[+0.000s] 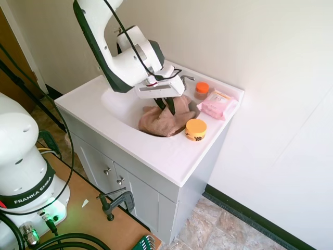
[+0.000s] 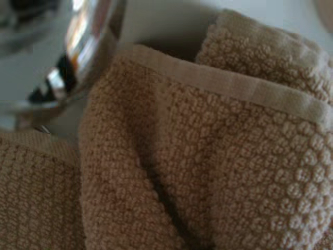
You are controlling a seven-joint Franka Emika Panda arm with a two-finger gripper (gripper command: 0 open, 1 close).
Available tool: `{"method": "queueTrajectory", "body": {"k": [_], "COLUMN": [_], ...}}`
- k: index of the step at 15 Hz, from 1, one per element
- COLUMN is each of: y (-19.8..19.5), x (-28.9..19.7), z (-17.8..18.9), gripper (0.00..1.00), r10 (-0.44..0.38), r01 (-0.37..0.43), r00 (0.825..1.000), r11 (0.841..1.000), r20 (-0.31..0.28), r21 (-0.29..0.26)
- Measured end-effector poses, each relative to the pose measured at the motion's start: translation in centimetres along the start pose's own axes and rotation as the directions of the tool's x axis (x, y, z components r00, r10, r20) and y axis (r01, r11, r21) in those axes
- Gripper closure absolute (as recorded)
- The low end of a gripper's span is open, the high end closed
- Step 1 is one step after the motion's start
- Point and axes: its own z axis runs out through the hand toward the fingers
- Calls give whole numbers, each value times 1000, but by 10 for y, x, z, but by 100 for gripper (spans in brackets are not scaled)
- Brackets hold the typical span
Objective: Wipe the sink
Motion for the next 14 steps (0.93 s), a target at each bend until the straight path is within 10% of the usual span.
{"method": "queueTrajectory", "body": {"k": [14], "y": [-2], "x": [-64], "z": [-5], "gripper": [100], "r10": [12], "r01": [17], "r00": [989], "r11": [981], "r20": [-148], "r21": [194]}}
